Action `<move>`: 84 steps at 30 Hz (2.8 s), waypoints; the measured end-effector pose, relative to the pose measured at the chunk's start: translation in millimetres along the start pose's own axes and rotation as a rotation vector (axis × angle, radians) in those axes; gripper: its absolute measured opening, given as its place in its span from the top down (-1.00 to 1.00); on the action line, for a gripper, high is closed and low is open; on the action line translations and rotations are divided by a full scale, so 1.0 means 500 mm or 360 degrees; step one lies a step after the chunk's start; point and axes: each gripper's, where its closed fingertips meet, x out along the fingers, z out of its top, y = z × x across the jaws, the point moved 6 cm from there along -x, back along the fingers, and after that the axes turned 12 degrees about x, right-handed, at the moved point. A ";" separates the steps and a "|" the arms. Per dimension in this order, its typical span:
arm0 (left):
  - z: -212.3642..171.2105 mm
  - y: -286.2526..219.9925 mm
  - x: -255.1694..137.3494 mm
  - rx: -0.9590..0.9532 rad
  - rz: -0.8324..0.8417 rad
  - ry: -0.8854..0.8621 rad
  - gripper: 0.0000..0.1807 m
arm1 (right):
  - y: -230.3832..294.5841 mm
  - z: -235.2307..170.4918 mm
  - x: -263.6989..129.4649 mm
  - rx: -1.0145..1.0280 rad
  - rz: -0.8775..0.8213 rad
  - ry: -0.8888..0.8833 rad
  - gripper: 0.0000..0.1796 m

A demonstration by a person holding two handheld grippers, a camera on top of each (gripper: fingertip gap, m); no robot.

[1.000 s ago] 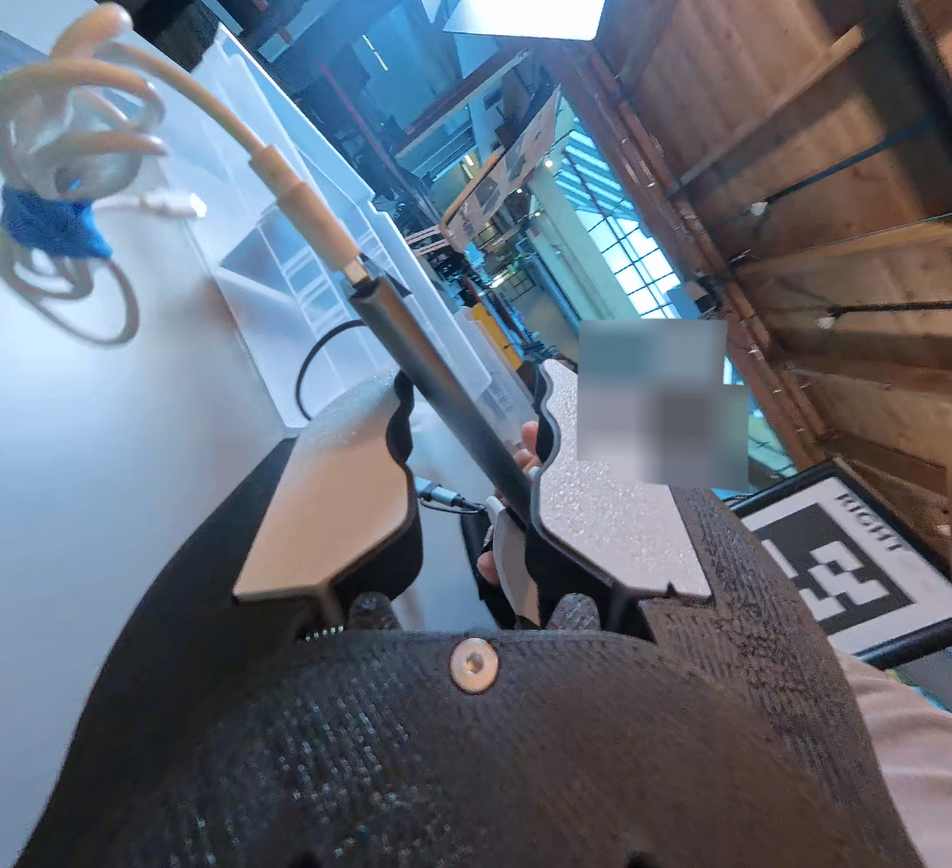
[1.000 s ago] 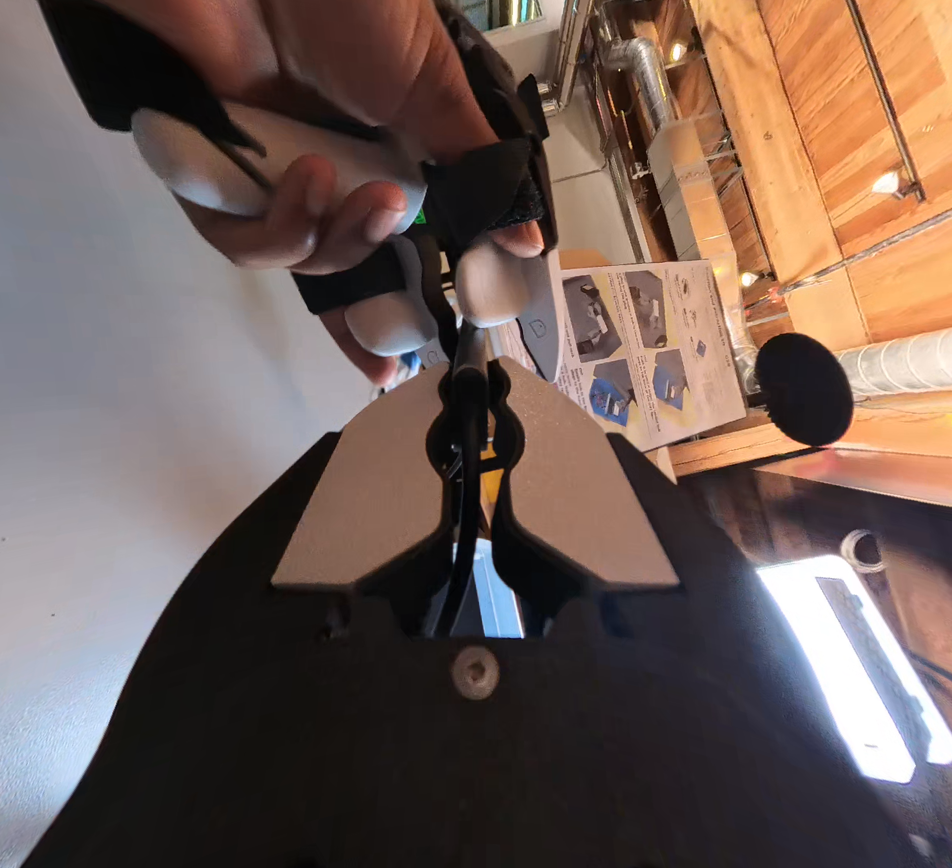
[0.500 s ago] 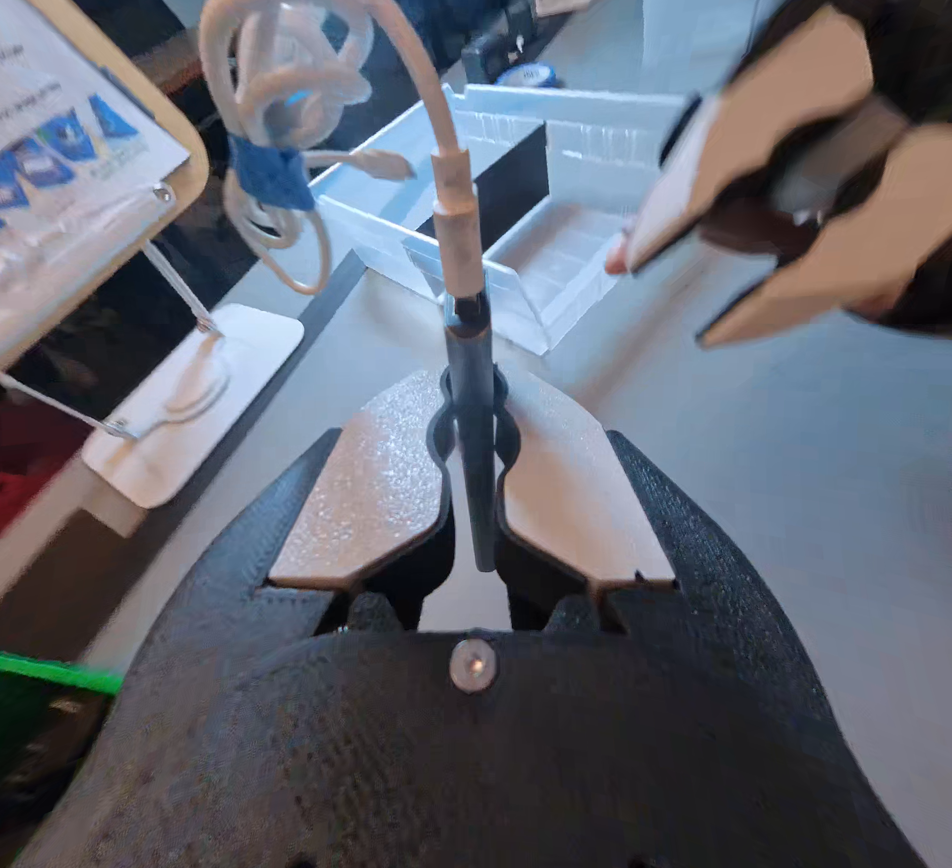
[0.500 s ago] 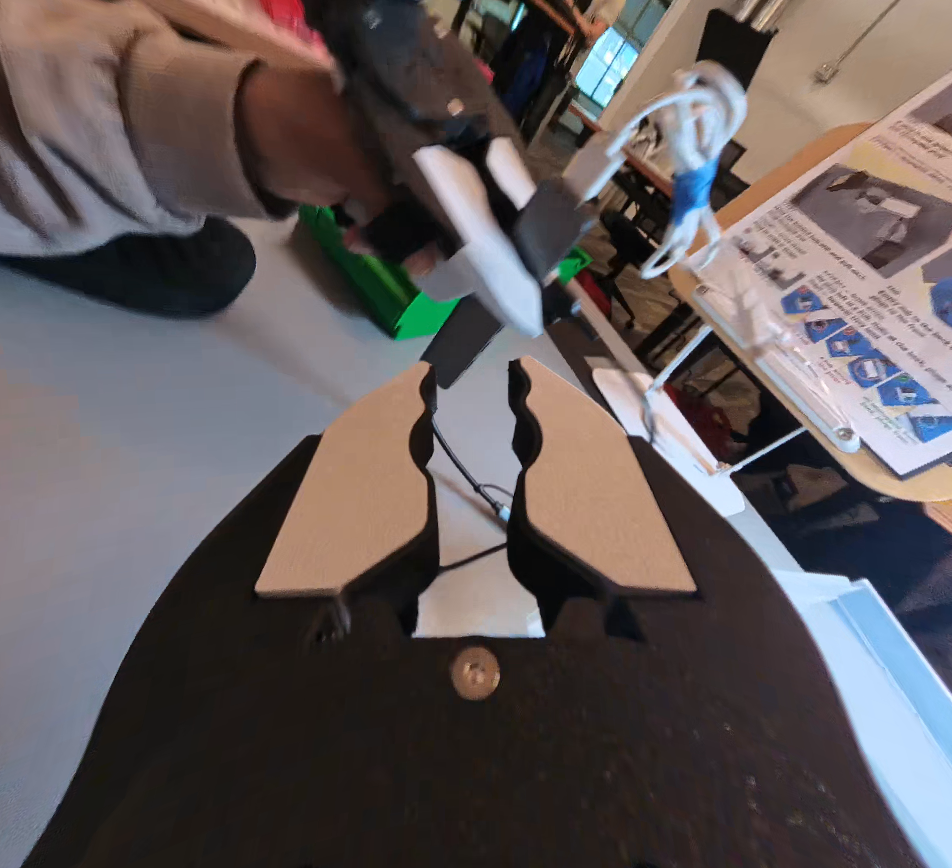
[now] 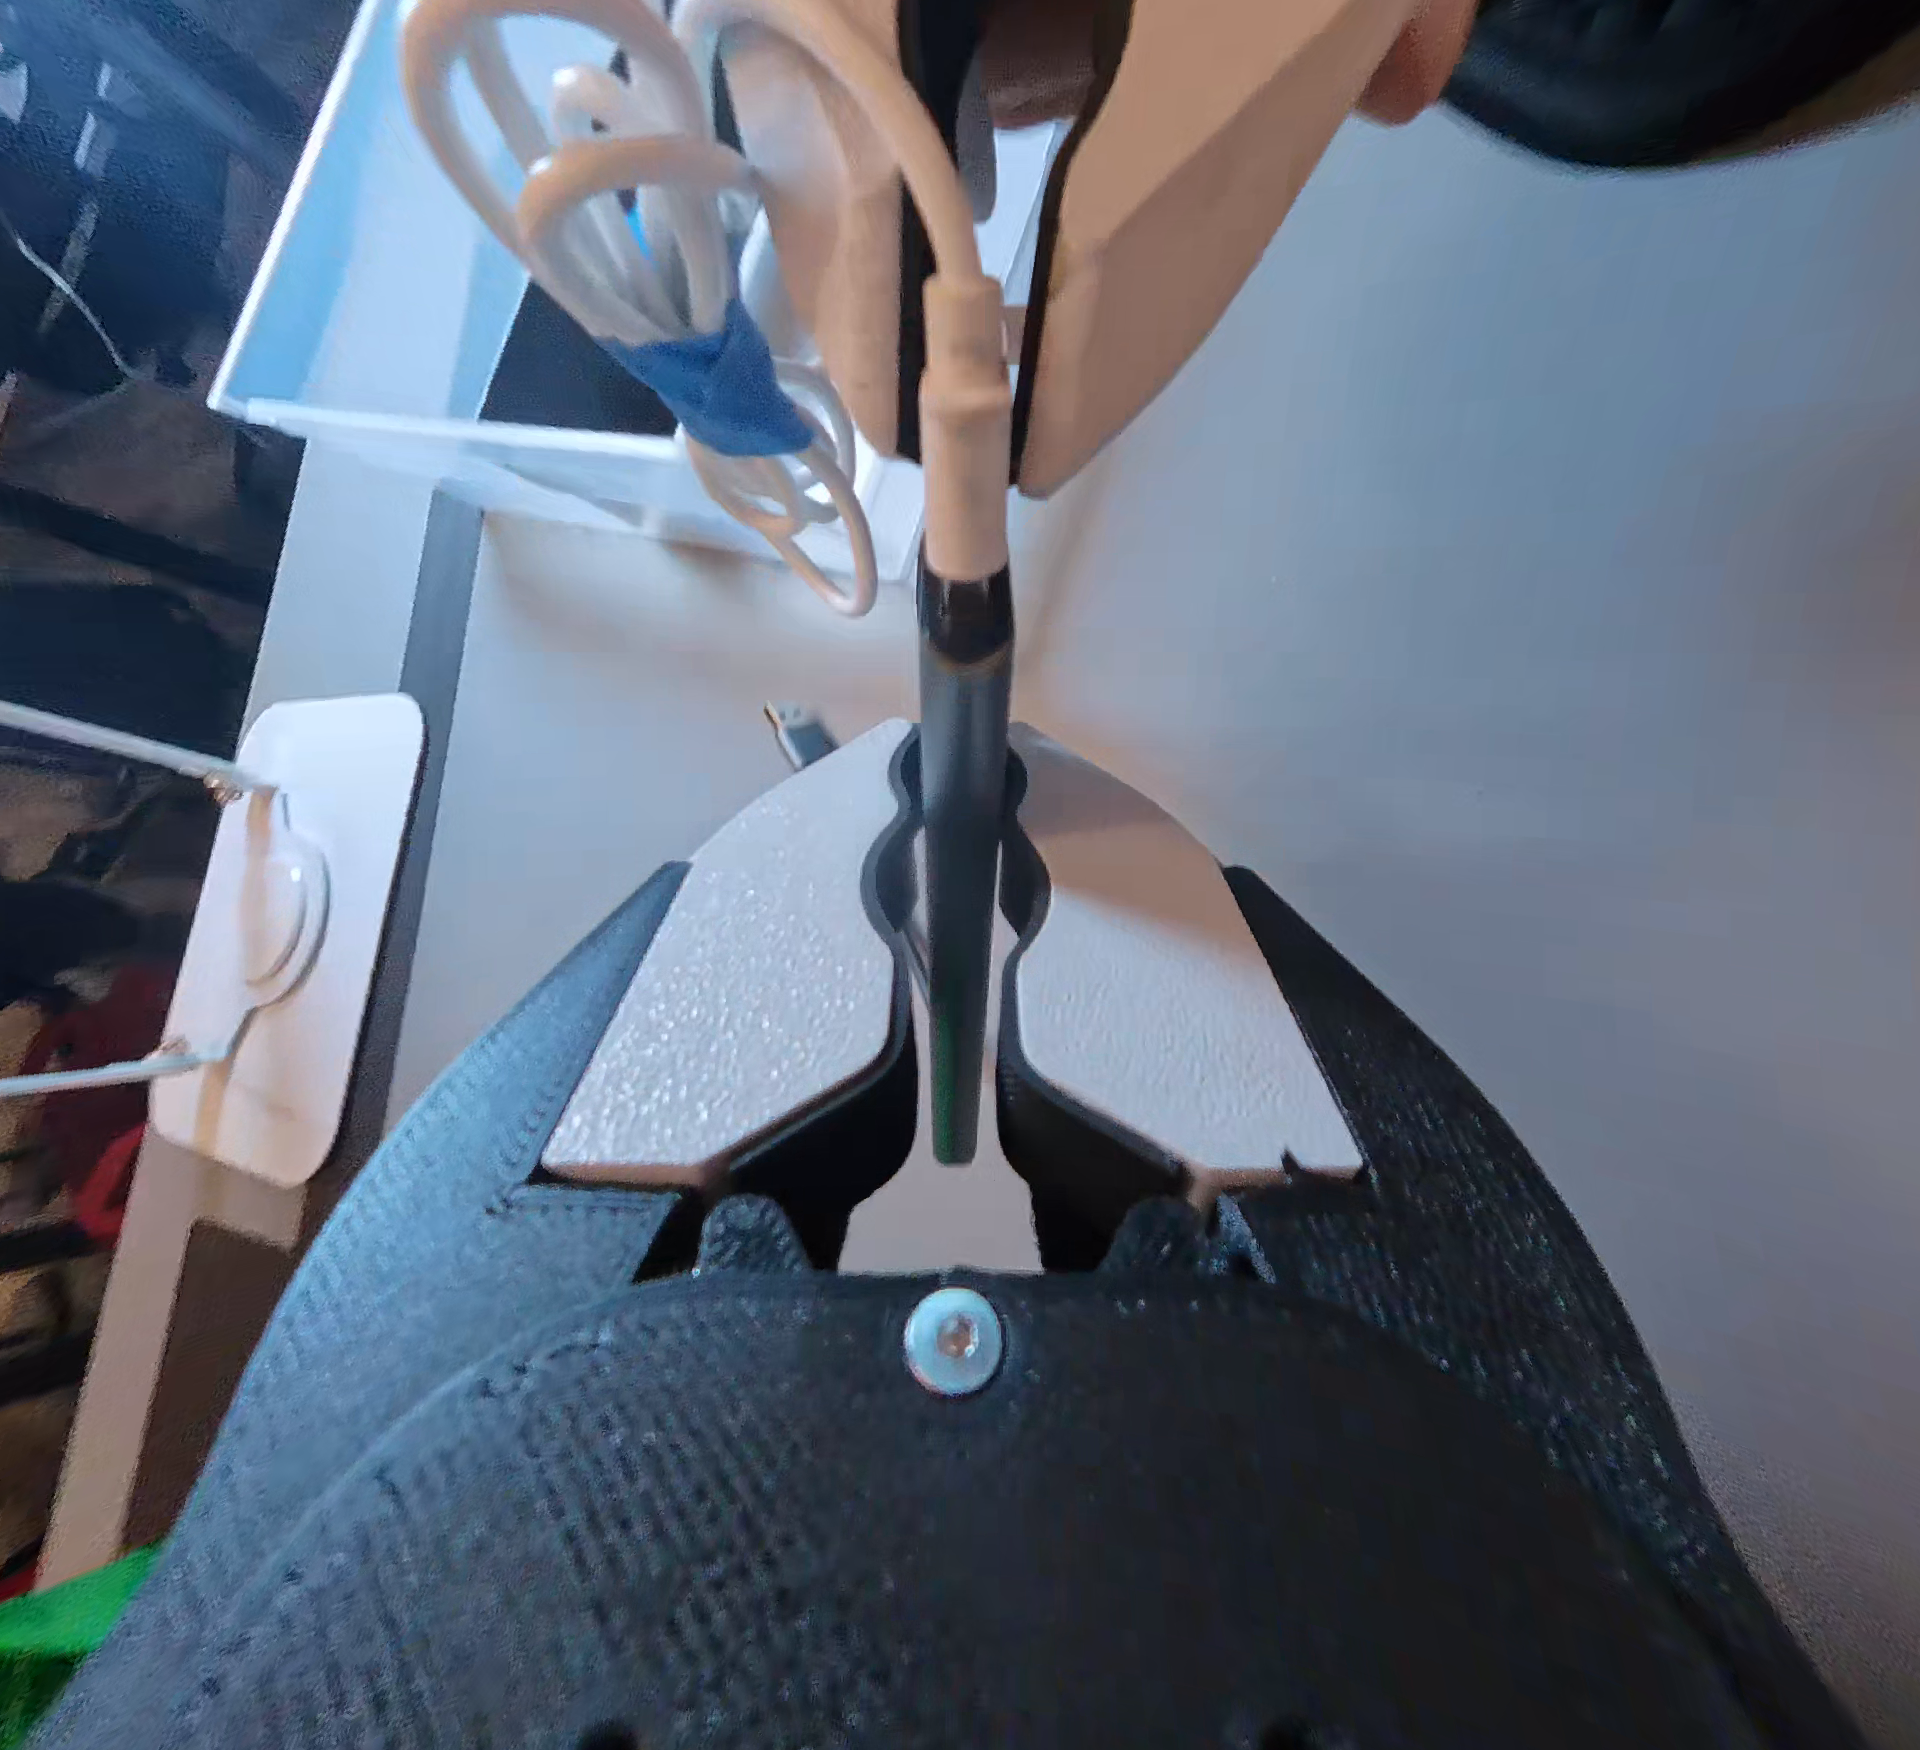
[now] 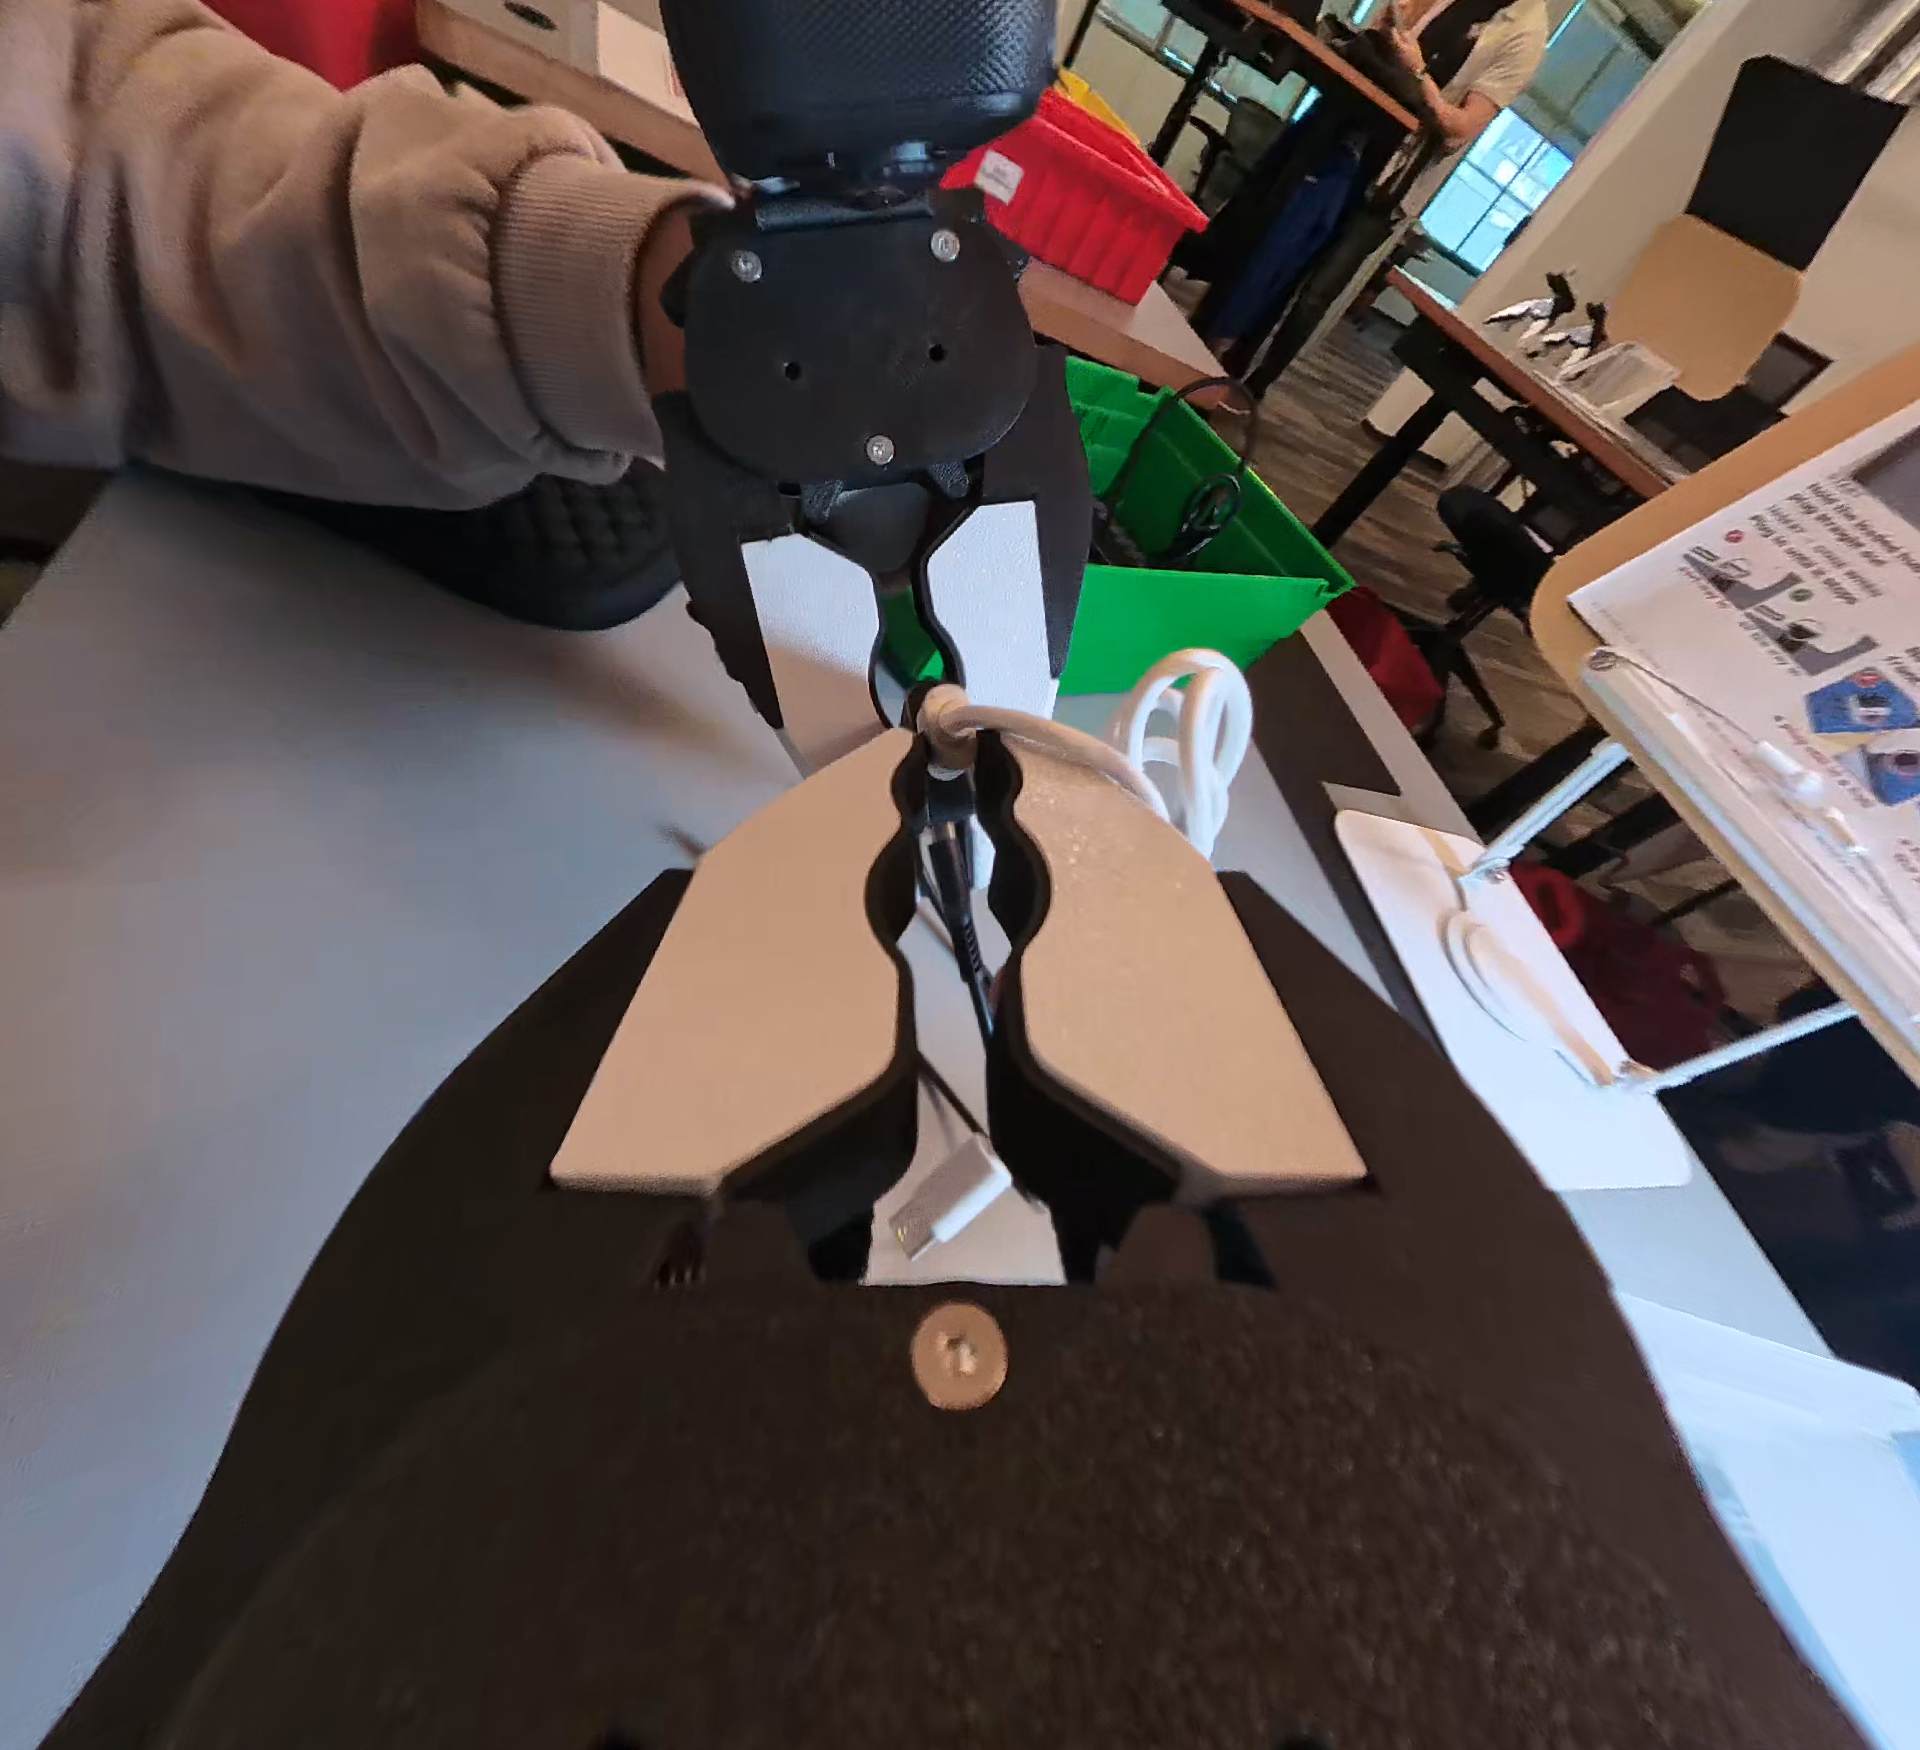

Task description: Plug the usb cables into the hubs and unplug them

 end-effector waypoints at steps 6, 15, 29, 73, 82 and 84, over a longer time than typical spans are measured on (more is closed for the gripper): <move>0.022 -0.002 -0.055 -0.0271 -0.0040 -0.0499 0.87 | -0.018 0.014 -0.045 0.0321 0.0209 -0.0298 0.91; -0.078 0.015 -0.121 -0.0561 0.0129 -0.0538 0.88 | -0.137 0.088 -0.238 0.0282 -0.0266 -0.0523 0.91; -0.094 0.011 -0.102 -0.0767 0.0148 -0.0721 0.88 | -0.247 -0.167 -0.132 0.0965 -0.0734 0.0683 0.71; -0.094 0.039 -0.217 -0.0801 0.0335 -0.1382 0.88 | -0.187 0.051 -0.224 0.0299 -0.0788 -0.0178 0.93; -0.089 0.029 -0.177 -0.0855 0.0270 -0.1379 0.88 | -0.286 -0.156 -0.231 0.0240 -0.1470 0.0766 0.78; -0.089 0.028 -0.171 -0.0869 0.0248 -0.1386 0.88 | -0.286 -0.140 -0.227 0.0193 -0.1509 0.0713 0.69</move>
